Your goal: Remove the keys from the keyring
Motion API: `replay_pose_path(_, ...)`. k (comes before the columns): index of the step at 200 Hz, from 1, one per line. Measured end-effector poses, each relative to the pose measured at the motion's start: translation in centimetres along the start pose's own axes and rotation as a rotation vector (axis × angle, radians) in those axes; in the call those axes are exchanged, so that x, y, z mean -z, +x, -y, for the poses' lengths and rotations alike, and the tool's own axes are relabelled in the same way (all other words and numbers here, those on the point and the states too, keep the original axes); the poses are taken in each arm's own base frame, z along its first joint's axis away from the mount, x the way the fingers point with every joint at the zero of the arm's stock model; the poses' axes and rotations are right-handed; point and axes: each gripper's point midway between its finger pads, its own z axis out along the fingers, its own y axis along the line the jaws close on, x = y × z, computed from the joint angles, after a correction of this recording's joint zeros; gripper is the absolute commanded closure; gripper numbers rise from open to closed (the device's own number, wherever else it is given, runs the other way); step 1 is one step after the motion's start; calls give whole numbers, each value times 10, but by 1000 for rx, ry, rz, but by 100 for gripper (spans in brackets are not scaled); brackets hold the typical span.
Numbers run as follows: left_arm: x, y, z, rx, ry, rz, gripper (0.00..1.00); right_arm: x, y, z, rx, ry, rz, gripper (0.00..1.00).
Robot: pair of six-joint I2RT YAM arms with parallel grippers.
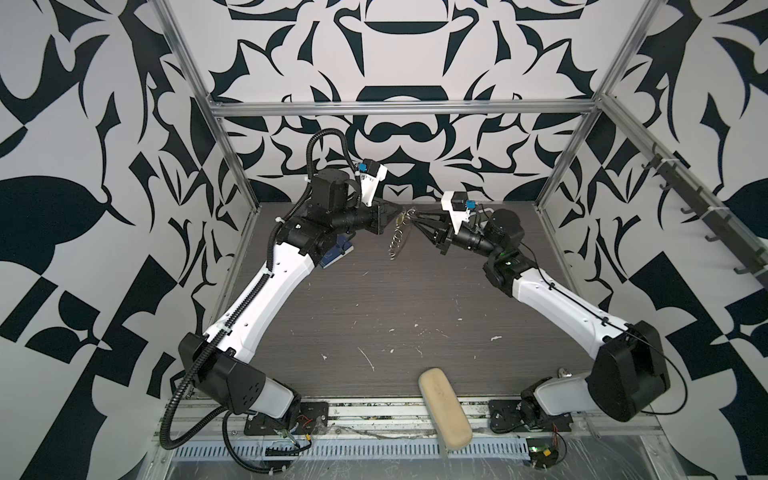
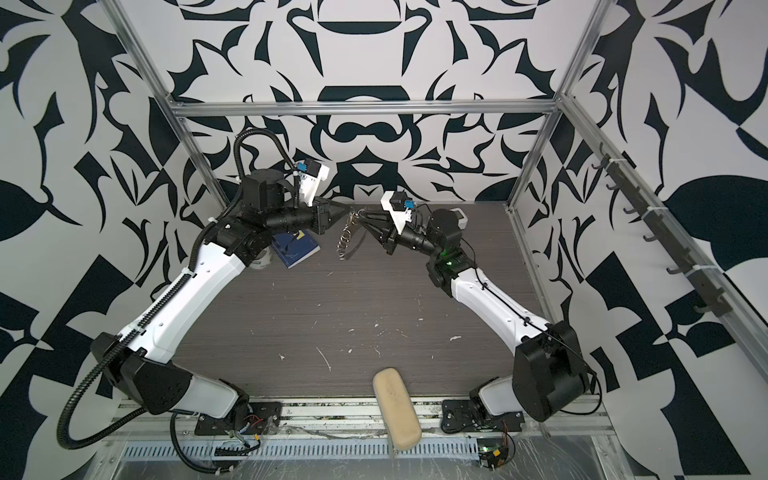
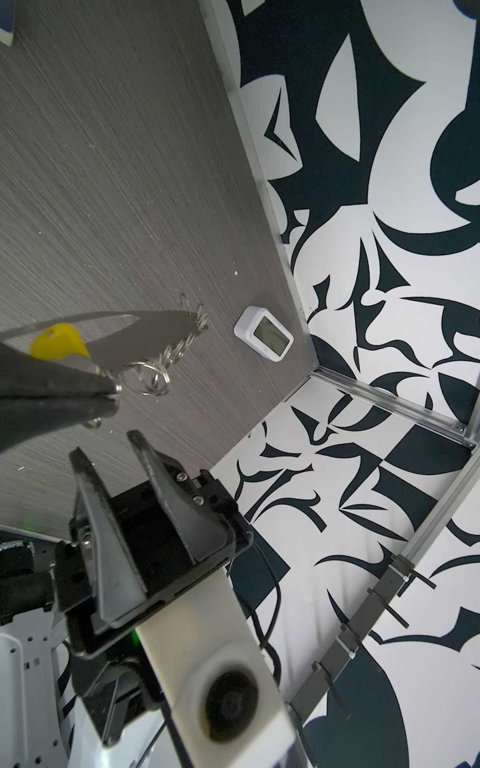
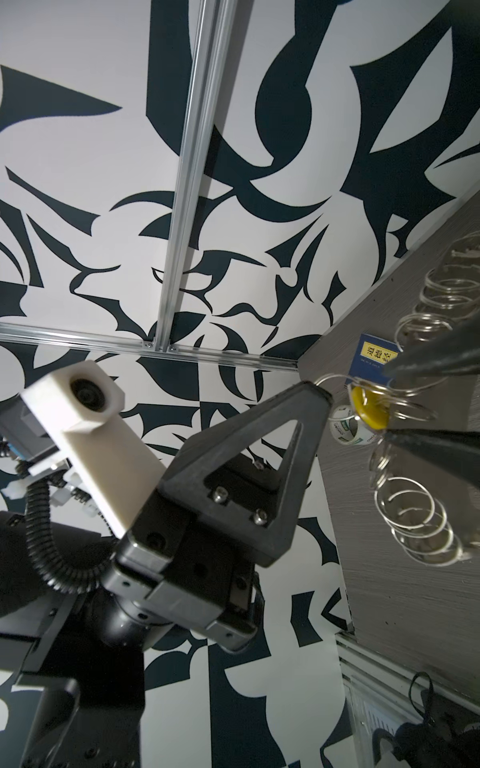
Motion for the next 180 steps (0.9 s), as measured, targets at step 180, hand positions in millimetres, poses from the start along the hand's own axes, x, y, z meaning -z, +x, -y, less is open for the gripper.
replay_pose_path(180,0,2,2,8,11,-8,100,-17,8,6,-43,18,-131,68)
